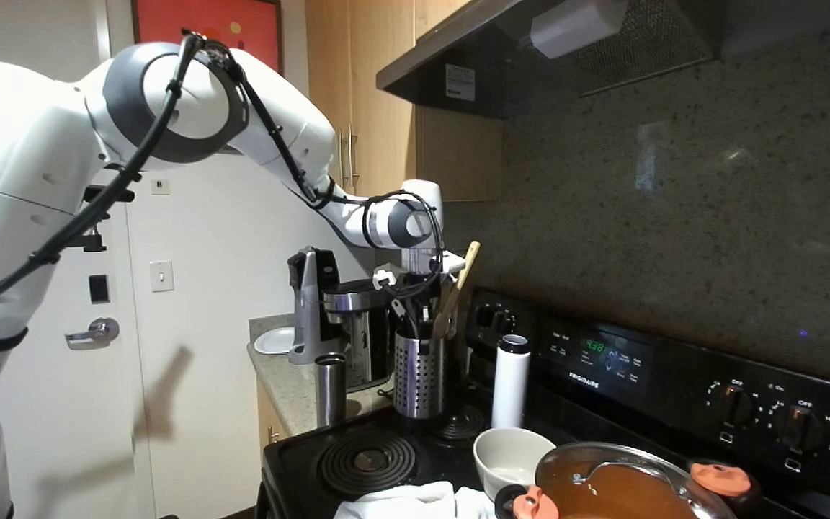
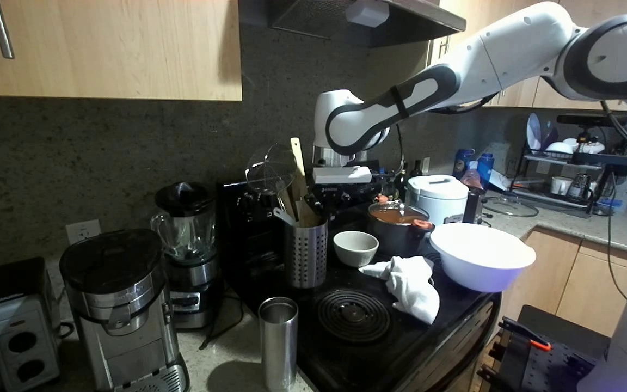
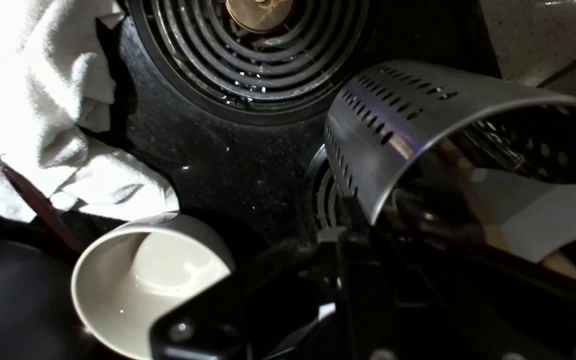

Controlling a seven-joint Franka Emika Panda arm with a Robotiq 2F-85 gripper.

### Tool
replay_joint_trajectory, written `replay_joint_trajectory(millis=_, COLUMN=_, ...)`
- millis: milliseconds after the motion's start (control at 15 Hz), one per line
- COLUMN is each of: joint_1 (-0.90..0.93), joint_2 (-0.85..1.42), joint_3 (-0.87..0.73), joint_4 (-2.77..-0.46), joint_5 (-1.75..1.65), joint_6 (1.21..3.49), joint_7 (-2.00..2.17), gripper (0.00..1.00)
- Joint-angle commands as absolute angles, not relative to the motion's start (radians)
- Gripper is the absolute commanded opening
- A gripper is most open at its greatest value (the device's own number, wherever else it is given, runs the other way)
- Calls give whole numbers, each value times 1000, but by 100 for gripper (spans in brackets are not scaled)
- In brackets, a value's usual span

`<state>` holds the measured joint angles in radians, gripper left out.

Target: Move the cutlery holder to the left side of the countertop

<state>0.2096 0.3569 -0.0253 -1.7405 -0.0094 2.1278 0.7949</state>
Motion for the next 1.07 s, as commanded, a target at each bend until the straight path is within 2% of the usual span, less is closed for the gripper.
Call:
replay_joint_trajectory(millis=0, joint_1=198, joint_2=210, joint_3=-6, joint_4=-1830, joint_5=-2, joint_6=2061, joint_7=814, gripper=4)
replay_joint_trajectory(millis=533, joint_1=202, joint_2=-13, joint_3=87, joint_4=-1998, joint_5=37, joint_6=1927, joint_7=775, gripper=4)
replay_joint_trajectory(millis=1000, joint_1=222, joint_2=-95, joint_3=190, joint_4=-2049, joint_5=126, joint_6=1856, joint_7=697, gripper=4)
